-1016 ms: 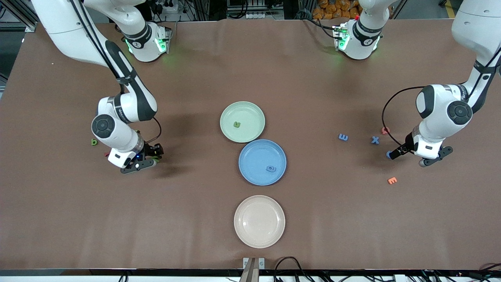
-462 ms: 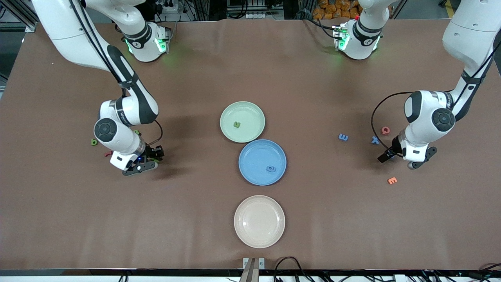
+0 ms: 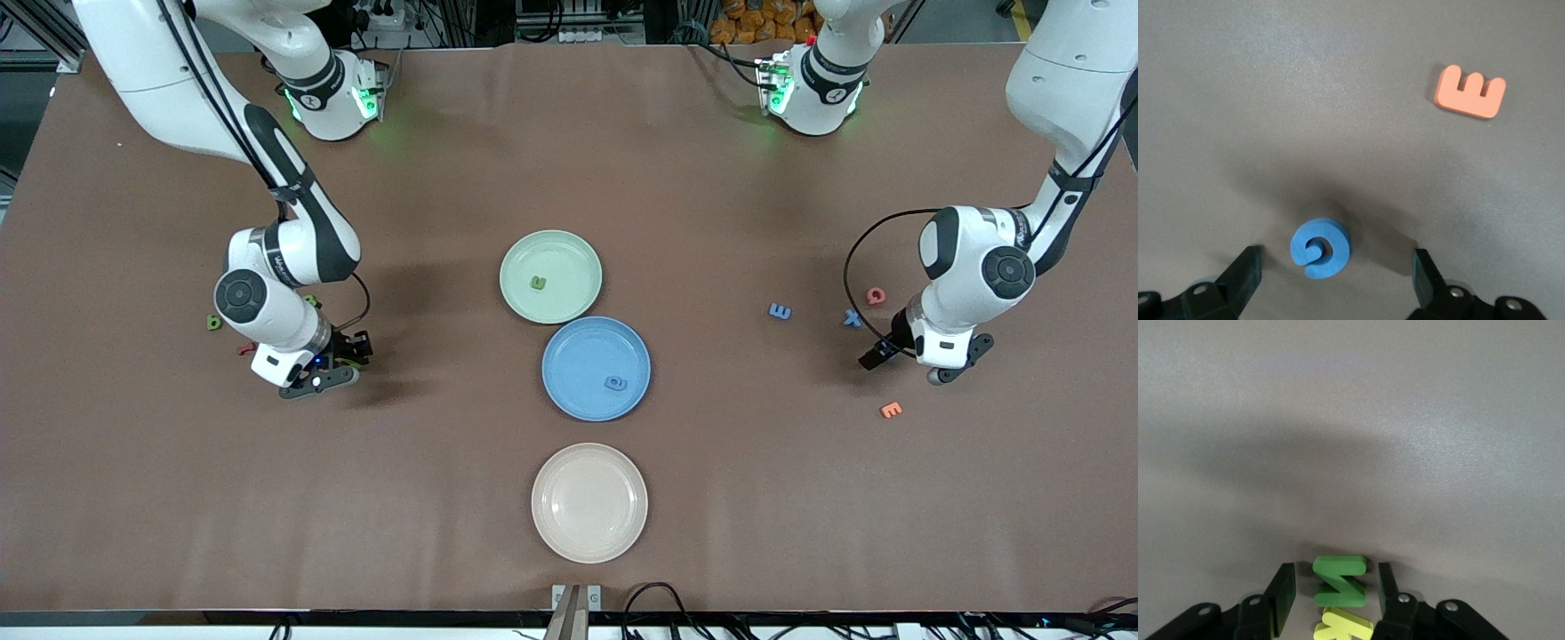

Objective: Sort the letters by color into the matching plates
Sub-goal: 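Lower and grasp green Z with the right gripper while the left gripper grasps G, then drop green Z on the green plate while the left gripper drops G on blue, then move the right gripper to green B while the left gripper returns to blue x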

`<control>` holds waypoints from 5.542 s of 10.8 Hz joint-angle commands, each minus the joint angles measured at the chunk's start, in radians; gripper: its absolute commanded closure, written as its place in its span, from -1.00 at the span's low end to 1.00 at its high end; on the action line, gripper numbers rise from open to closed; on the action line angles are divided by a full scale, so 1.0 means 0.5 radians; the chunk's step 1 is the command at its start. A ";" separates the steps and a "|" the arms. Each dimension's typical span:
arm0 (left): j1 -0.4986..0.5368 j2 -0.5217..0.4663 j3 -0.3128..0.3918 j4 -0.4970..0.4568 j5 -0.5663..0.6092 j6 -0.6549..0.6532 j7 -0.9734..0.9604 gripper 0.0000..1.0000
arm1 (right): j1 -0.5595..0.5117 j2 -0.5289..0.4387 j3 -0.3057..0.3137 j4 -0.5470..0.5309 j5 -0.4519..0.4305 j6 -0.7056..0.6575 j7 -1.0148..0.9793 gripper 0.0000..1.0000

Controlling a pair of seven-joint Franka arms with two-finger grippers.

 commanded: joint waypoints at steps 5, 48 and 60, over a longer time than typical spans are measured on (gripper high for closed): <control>0.022 0.008 0.008 0.016 0.040 -0.031 -0.032 -1.00 | -0.036 0.042 0.021 0.059 -0.098 -0.002 -0.028 0.80; -1.554 0.521 0.021 1.372 -0.368 -0.593 -0.998 -1.00 | 0.869 -0.161 0.328 0.124 -0.104 -0.290 2.062 -0.85; -0.960 0.119 0.030 1.074 -0.236 -1.162 0.331 -1.00 | 0.403 -0.568 0.264 -0.121 -0.098 -0.640 1.111 -0.70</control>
